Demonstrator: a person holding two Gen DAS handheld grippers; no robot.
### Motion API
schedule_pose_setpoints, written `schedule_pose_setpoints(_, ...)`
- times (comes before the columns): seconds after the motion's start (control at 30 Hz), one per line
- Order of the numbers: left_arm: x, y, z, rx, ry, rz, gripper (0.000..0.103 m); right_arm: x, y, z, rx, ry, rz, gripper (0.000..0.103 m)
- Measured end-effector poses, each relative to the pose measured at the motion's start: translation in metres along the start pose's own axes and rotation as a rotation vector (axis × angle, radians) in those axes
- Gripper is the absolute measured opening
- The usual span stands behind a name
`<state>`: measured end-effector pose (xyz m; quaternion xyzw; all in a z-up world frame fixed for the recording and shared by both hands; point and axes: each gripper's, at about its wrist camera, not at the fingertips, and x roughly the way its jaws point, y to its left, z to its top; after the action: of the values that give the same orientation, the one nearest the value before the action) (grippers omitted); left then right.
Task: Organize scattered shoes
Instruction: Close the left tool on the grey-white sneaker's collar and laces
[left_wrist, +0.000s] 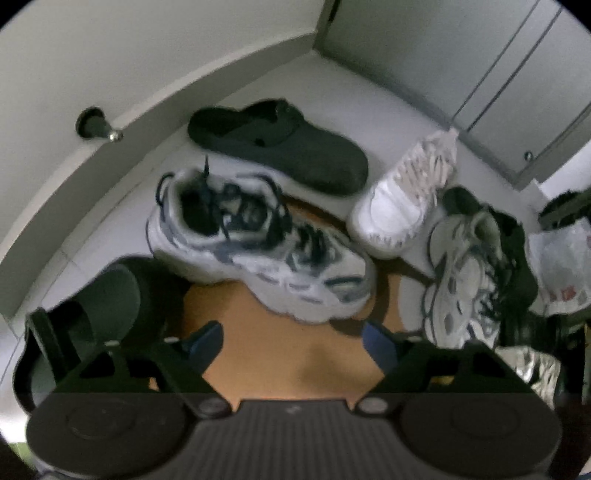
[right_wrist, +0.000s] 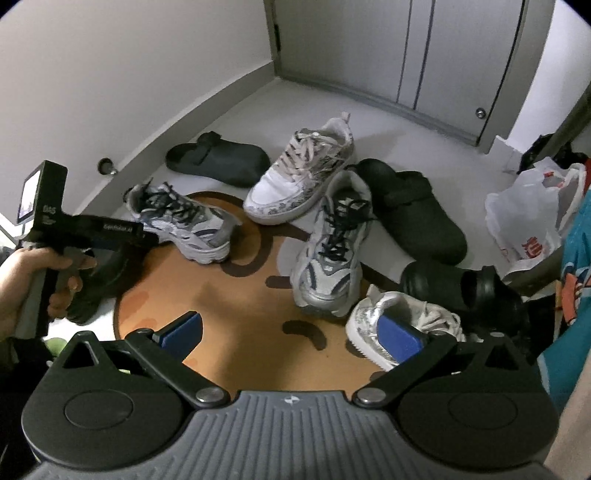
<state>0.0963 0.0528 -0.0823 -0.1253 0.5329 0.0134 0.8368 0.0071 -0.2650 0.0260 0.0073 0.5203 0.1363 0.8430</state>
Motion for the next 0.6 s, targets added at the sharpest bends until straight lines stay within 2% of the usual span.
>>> schedule_pose_setpoints(0.07, 0.000, 0.008, 0.005, -0.015, -0.014, -0.002, 0.084, 0.000, 0.002, 0.000, -0.006, 0.001, 0.009, 0.103)
schedule_pose_setpoints(0.2, 0.000, 0.024, 0.015, -0.044, -0.043, -0.005, 0.071, -0.002, 0.007, -0.001, -0.025, -0.003, 0.018, 0.103)
schedule_pose_setpoints(0.4, 0.000, 0.048, 0.031, -0.088, -0.087, -0.009, 0.062, -0.001, 0.009, 0.000, -0.023, 0.000, 0.011, 0.103)
schedule_pose_setpoints(0.5, 0.003, 0.057, 0.035, -0.109, -0.096, -0.001, 0.059, -0.001, 0.009, 0.000, -0.019, 0.003, 0.011, 0.103)
schedule_pose_setpoints(0.6, 0.010, 0.057, 0.038, -0.129, -0.104, -0.029, 0.059, -0.001, 0.010, 0.000, -0.023, 0.007, 0.015, 0.103)
